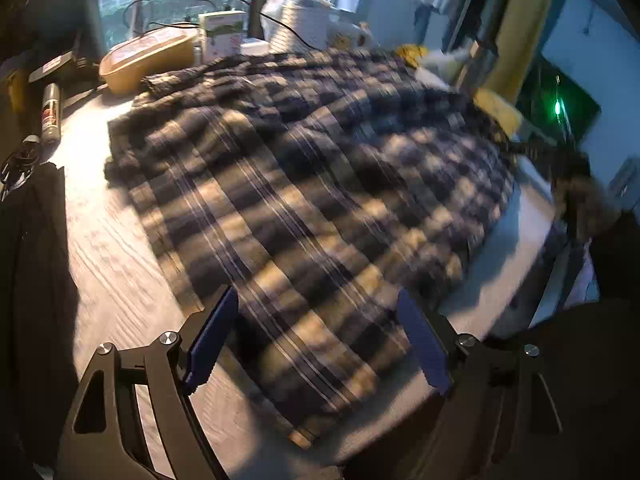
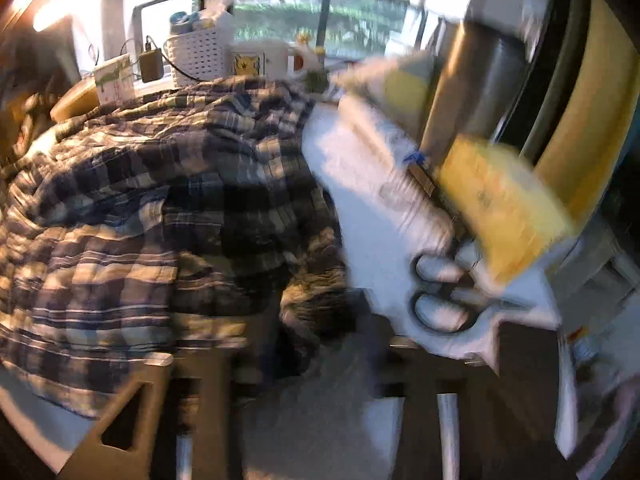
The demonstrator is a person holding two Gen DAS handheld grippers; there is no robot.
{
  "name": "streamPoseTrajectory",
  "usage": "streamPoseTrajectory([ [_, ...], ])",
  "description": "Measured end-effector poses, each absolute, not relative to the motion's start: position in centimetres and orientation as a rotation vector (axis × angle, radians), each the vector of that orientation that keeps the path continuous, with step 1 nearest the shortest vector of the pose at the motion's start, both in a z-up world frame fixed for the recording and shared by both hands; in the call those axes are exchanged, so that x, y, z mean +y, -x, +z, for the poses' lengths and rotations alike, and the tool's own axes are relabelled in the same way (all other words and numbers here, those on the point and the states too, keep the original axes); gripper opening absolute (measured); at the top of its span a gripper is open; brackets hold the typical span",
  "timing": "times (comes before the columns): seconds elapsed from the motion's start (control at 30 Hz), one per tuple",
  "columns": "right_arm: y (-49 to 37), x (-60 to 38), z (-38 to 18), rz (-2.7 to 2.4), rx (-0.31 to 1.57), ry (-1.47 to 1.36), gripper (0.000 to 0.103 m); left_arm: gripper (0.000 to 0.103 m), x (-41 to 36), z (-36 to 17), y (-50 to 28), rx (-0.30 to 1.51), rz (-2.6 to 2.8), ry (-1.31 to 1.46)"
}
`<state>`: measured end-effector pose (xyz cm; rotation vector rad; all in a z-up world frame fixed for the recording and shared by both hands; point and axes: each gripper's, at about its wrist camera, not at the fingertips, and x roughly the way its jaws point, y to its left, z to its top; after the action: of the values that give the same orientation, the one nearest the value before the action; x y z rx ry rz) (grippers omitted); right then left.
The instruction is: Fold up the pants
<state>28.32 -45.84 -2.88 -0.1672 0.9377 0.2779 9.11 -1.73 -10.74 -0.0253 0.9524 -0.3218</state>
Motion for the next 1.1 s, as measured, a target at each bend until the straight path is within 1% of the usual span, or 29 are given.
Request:
streamPoseTrajectory([
  [0.1,-27.8,-45.9,-3.0,0.296,0.951,0.14,0.028,0.082,-3.1,-12.2,-7.9,0.949,-0.274,-0.112],
  [0.13,-27.5,-45.6,-3.0,0.293,0.945,0.149,0.027,0.083,-3.5,-12.4,-7.3,0.907,-0.262,-0.157],
  [0.23,-27.2,-45.2,-3.1,0.286,0.934,0.146,0.026,0.084,-3.1,-12.7,-7.0,0.867,-0.261,-0.126],
  [0.3,-26.6,-45.1,-2.8,0.282,0.925,0.137,0.026,0.077,-2.9,-12.8,-7.1,0.846,-0.248,-0.11],
  [0.33,-26.4,-44.9,-2.6,0.279,0.917,0.135,0.026,0.054,-2.7,-12.7,-7.2,0.835,-0.24,-0.107],
  [0.37,-25.9,-44.8,-2.3,0.278,0.911,0.135,0.026,0.02,-2.5,-12.5,-7.2,0.827,-0.246,-0.094],
  [0.4,-25.4,-44.6,-1.8,0.279,0.898,0.132,0.026,0.005,-2.3,-12.3,-7.4,0.832,-0.237,-0.079],
  [0.43,-24.9,-44.5,-1.2,0.279,0.882,0.13,0.026,0.001,-1.8,-12.3,-7.7,0.841,-0.22,-0.061],
  [0.53,-23.4,-44.5,0.6,0.28,0.84,0.131,0.026,0.001,-0.4,-11.9,-7.7,0.832,-0.189,-0.011],
  [0.87,-18.2,-44.2,5.1,0.321,0.759,0.065,0.026,0.001,5.6,-6.9,-7.3,0.699,-0.064,0.067],
  [0.97,-17.1,-43.0,4.7,0.347,0.762,0.047,0.026,0.001,7.4,-7.9,-9.2,0.749,-0.058,0.095],
  [1.1,-17.1,-42.4,1.1,0.341,0.85,0.022,0.026,0.002,8.5,-9.9,-10.4,0.812,-0.017,0.115],
])
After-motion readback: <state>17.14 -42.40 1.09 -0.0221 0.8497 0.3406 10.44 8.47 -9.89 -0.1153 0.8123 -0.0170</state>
